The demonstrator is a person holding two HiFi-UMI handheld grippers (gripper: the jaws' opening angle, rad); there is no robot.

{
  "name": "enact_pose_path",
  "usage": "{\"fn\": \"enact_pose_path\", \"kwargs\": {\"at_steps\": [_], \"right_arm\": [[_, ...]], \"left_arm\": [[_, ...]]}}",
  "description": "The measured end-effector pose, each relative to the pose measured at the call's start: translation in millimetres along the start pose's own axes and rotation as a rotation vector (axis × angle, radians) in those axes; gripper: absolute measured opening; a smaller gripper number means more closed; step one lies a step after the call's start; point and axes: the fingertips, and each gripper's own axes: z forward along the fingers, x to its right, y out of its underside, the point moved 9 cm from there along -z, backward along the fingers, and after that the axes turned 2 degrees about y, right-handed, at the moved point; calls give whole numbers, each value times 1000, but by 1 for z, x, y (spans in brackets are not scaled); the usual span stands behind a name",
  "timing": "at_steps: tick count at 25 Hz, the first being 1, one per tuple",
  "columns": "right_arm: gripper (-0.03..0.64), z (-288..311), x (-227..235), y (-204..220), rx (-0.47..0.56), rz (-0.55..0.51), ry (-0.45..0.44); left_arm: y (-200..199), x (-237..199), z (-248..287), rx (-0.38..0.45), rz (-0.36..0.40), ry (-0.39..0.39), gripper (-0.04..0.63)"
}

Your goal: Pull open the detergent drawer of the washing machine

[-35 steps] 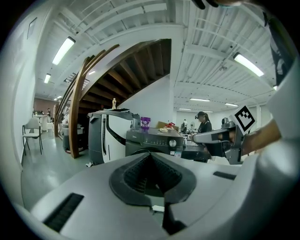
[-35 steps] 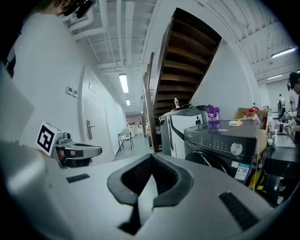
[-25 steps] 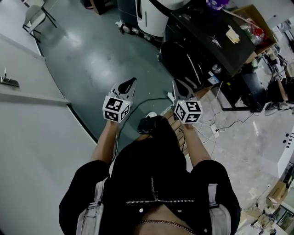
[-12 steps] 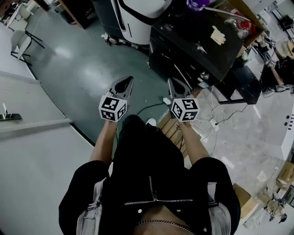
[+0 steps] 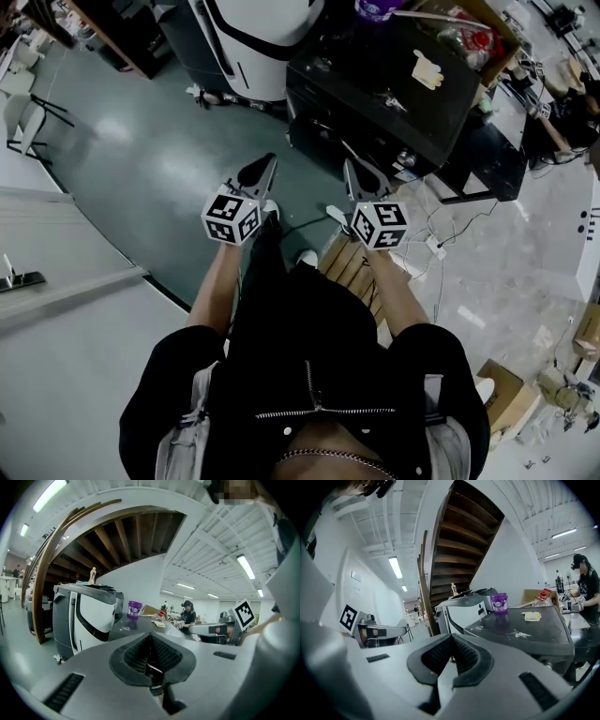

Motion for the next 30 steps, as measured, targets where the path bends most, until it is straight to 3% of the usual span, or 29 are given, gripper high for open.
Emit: {"fn": "enact_pose_path", "kwargs": {"at_steps": [10,14,17,24,30], "right_arm": [[6,51,8,-17,-11,10,91],[6,71,10,-22,-10,16,111],[6,86,16,-21,-20,17,118],[6,119,19,-8,-45,-26,121],[6,128,18,15,-90,26,160]], "left_arm": [[-7,-60,67,-21,-67,86,21],[1,-80,94,-20,-127,142,21],[14,-93,118,-7,-201,177,21],[59,-126,159,51,-455,304,21],[94,-144,181,63,-596,339,23]]}}
